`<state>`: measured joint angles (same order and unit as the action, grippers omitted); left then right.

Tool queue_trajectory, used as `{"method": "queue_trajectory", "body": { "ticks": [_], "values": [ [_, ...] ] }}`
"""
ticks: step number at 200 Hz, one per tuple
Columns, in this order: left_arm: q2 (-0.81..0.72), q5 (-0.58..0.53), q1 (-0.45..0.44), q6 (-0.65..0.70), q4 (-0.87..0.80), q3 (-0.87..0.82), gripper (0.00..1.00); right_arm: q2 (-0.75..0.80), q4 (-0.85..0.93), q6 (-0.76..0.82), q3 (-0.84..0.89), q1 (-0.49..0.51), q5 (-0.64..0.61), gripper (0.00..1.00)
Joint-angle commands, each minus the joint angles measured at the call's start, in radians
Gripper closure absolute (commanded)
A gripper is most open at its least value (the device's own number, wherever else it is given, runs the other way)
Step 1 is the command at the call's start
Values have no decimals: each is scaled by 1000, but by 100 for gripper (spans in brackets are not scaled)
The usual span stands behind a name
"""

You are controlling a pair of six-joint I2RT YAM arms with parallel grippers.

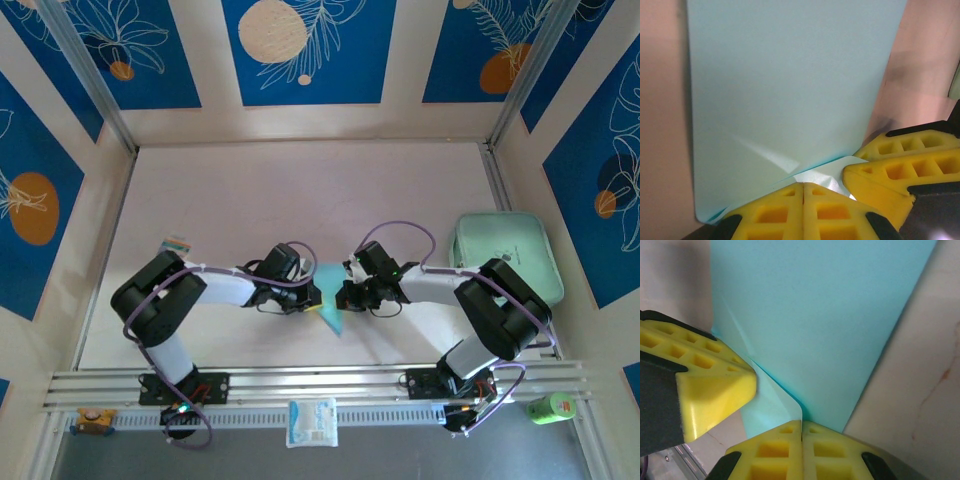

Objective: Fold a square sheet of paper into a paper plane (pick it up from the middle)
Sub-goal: Third fold the triangle at the center of the table.

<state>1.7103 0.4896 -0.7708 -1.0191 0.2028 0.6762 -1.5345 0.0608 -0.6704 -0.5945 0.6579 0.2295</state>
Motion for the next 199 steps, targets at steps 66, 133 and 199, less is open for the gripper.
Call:
{"method": "queue_trajectory", "body": {
  "ticks": [66, 133, 199],
  "values": [
    [32, -25, -8, 27, -39, -12, 93, 276, 149, -69, 10, -18, 1, 64],
    [38, -23, -8, 26, -34, -10, 93, 190, 65, -145, -9, 141, 81, 95],
    [40, -23, -8, 28, -38, -6, 93, 15, 88, -136, -93, 193, 27, 97]
  ]
}}
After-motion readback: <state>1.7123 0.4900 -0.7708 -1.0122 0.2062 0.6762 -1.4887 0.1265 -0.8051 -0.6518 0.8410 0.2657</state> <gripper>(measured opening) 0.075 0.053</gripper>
